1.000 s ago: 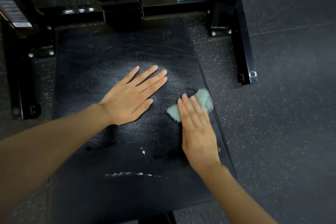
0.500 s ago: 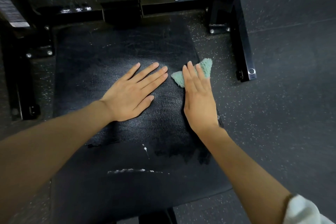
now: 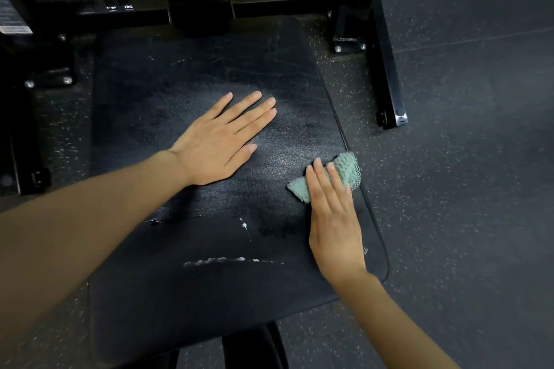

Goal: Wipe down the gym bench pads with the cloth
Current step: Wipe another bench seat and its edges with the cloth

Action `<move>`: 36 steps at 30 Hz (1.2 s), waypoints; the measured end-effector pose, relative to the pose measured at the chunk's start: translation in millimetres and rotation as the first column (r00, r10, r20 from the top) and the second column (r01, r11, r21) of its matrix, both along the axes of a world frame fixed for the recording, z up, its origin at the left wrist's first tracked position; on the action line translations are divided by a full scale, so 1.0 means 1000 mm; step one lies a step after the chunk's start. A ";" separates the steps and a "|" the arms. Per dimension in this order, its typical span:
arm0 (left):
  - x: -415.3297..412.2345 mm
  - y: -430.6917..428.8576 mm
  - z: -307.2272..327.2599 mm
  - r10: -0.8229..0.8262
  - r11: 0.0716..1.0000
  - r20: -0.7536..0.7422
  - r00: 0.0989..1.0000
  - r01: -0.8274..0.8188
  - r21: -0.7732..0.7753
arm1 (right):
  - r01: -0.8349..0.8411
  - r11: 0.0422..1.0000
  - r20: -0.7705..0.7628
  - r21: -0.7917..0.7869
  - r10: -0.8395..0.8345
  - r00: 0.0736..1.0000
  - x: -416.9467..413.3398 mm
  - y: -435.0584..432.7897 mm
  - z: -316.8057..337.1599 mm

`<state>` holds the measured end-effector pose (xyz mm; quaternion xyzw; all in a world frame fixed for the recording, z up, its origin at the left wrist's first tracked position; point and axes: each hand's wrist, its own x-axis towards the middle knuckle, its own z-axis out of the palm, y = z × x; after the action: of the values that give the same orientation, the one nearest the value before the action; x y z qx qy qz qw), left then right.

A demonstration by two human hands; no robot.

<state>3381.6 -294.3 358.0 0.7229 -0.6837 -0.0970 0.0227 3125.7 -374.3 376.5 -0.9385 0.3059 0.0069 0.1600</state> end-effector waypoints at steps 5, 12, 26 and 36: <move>0.001 0.008 0.001 -0.035 0.999 -0.026 0.999 0.035 0.008 | 0.053 0.997 0.094 0.057 -0.058 0.994 0.034 -0.035 -0.005; 0.010 0.029 0.001 -0.122 0.992 -0.052 0.991 0.123 0.009 | 0.252 0.967 0.126 0.047 -0.256 0.958 0.053 -0.023 -0.010; 0.055 0.065 0.001 -0.362 0.932 -0.088 0.928 0.364 0.000 | 0.431 0.902 0.058 -0.002 -0.430 0.901 0.098 0.125 -0.006; 0.072 0.064 0.000 -0.440 0.898 -0.093 0.893 0.439 -0.029 | 0.176 0.984 -0.020 -0.029 -0.176 0.984 0.117 0.205 0.002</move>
<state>3453.2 -229.8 358.4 0.5442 -0.8277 -0.1321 0.0359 3243.0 -169.1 378.3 -0.9097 0.3895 -0.0010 0.1438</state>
